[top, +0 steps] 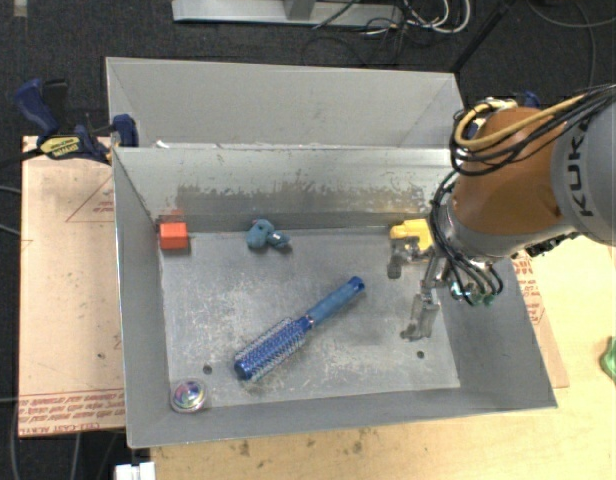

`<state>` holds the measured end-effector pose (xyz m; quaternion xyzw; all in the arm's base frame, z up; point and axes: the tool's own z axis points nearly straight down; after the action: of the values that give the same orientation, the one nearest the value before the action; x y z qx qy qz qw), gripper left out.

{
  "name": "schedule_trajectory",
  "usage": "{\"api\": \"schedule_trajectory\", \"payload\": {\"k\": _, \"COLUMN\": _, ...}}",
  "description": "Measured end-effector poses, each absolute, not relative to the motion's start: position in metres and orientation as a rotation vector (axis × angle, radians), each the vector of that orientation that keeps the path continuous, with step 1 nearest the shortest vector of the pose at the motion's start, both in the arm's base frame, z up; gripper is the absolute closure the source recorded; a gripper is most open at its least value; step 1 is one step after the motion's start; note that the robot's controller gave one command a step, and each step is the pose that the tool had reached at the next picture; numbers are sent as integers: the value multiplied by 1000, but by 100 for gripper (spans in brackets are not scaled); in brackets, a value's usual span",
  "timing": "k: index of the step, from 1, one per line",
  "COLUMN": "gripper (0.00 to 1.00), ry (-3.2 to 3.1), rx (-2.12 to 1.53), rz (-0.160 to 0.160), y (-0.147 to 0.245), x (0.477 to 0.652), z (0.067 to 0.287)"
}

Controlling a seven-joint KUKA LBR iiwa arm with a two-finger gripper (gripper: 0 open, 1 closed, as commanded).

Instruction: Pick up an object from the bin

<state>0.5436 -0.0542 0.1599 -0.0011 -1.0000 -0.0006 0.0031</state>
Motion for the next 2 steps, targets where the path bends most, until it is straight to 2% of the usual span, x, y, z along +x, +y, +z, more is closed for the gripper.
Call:
{"api": "schedule_trajectory", "payload": {"k": 1, "gripper": 0, "ry": -3135, "rx": 142, "rz": -5, "y": 23, "x": 576, "z": 65}}
{"api": "schedule_trajectory", "payload": {"k": 2, "gripper": 0, "ry": -3127, "rx": 347, "rz": -3, "y": 49, "x": 574, "z": 101}}
